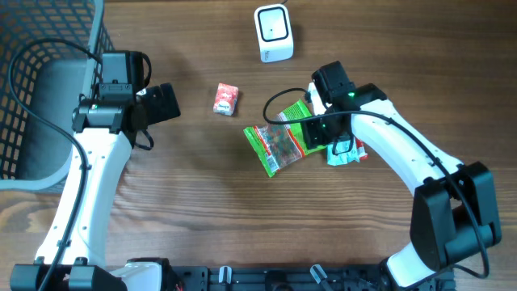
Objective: Scan the item barcode
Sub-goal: 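Grasp green gummy candy bag with right gripper and drag right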
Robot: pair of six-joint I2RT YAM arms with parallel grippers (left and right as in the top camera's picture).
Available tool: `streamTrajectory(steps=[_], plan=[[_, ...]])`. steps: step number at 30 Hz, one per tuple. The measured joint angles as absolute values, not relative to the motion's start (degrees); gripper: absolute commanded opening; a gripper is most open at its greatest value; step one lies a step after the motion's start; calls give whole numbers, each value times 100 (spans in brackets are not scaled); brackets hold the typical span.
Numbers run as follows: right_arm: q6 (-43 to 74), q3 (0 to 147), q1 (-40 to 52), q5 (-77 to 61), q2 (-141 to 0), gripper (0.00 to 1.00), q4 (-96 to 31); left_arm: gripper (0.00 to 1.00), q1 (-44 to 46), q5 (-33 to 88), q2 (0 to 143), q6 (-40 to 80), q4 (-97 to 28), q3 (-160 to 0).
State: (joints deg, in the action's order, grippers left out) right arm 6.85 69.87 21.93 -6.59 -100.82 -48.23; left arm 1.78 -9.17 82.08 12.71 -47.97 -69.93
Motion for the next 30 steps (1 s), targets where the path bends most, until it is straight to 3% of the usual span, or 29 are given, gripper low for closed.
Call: streamTrajectory(steps=[4, 6, 12, 14, 25, 30], plan=[[687, 6987, 2193, -1140, -10082, 70, -4733, 100, 178, -917, 8206, 1271, -4794, -6993], [687, 6987, 2193, -1188, -10082, 77, -4733, 100, 178, -917, 8206, 1271, -4797, -6993], [731, 6984, 2193, -1227, -10082, 81, -4584, 100, 178, -919, 8206, 1271, -4797, -6993], [731, 6982, 2193, -1243, -10082, 87, -4486, 100, 178, -917, 8208, 1271, -4799, -6993], [462, 5570, 2193, -1269, -10082, 93, -2010, 100, 178, -919, 8206, 1271, -4799, -6993], [270, 5360, 2198, -1293, -10082, 93, -1702, 100, 178, -917, 8206, 1271, -4797, -6993]])
